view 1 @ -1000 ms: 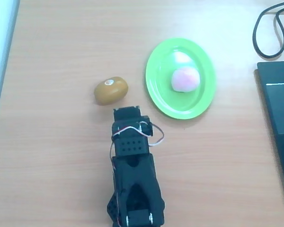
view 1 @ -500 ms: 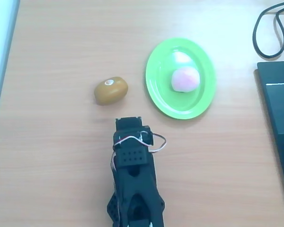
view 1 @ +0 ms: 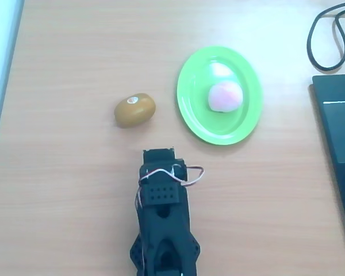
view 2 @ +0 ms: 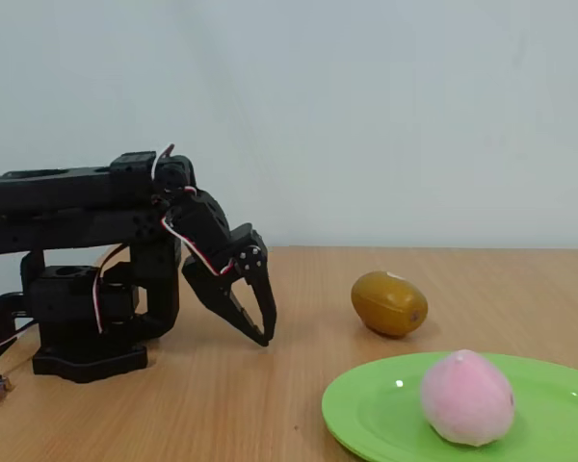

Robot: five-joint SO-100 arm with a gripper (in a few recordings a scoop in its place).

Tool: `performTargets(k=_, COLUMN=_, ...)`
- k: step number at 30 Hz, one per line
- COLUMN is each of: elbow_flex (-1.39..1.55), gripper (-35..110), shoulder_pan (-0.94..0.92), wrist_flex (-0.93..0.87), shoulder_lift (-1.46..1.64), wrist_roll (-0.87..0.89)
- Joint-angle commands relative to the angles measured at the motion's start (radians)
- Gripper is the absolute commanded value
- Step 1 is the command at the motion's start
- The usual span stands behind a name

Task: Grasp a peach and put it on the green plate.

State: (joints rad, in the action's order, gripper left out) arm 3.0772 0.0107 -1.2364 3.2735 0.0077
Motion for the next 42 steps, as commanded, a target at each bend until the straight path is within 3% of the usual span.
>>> performTargets(k=1, elbow_flex=0.021, gripper=-8, shoulder_pan=-0.002, wrist_flex=-0.002, shoulder_lift=0.023, wrist_roll=-0.002)
performTargets(k=42, elbow_flex=0.021, gripper=-8, shoulder_pan=0.018, wrist_flex=-0.002, shoulder_lift=0.023, wrist_roll=-0.006)
